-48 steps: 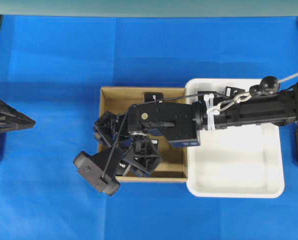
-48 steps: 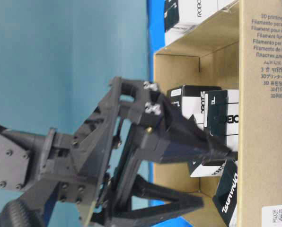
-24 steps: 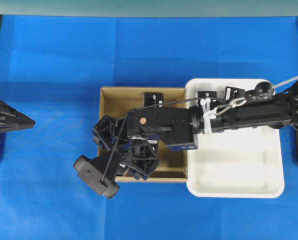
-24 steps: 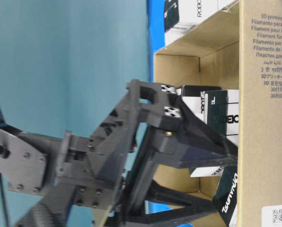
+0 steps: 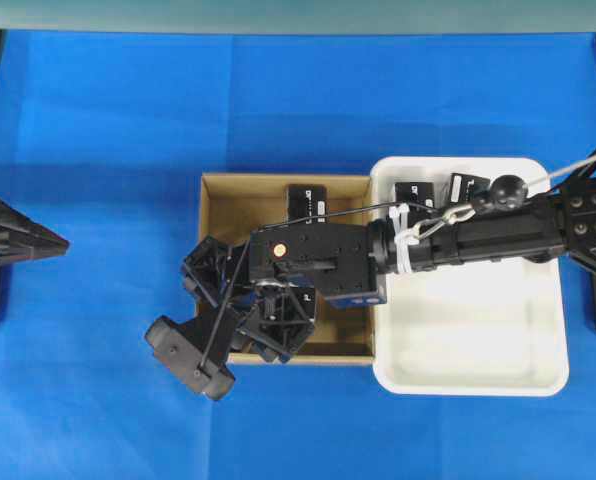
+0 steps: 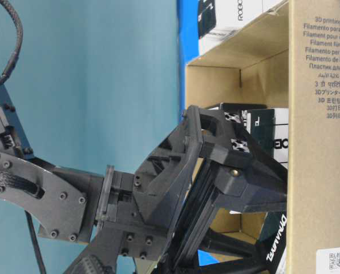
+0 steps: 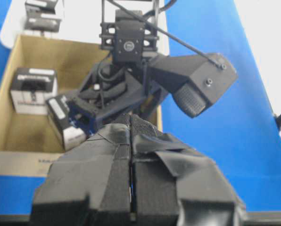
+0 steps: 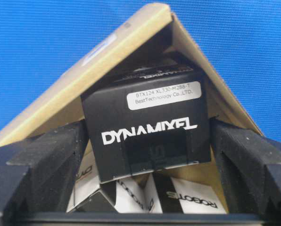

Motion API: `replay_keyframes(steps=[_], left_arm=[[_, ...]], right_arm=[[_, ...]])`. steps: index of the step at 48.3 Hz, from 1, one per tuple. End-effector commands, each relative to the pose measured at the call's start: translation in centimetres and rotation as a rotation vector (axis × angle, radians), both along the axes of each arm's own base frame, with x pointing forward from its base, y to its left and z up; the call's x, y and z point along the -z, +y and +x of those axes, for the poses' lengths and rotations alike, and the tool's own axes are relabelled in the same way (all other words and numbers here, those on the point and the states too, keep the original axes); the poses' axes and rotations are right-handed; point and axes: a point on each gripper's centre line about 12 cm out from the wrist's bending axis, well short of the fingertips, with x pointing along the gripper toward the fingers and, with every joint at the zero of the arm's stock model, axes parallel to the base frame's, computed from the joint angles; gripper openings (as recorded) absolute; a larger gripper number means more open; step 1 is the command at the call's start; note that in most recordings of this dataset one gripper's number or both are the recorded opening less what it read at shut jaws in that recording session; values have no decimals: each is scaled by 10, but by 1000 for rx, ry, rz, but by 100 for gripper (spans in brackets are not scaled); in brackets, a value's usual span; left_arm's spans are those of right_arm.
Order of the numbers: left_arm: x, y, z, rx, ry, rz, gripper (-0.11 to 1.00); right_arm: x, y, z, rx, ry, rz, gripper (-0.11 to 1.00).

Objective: Pick a box that is randomly placed inside the cardboard box.
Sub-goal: 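Lift the grasped box and carry it right over the white tray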

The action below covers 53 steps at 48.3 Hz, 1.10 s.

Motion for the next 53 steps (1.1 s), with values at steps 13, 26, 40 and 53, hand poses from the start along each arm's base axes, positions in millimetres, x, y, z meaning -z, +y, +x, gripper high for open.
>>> replay_keyframes(steps=[13, 26, 40, 53], left_arm=[[-10, 0, 1, -2, -26, 0, -7], [-11, 0, 1, 0, -29, 1, -7], [-10, 0, 2, 0, -26, -2, -7], [-11, 0, 2, -2, -29, 0, -7]], right_arm=[[-34, 9, -2, -31, -24, -1, 76], [-92, 4, -2, 74, -74, 35, 76], [-168, -35, -22, 348, -67, 106, 76], [-225, -67, -67, 527, -94, 151, 76]])
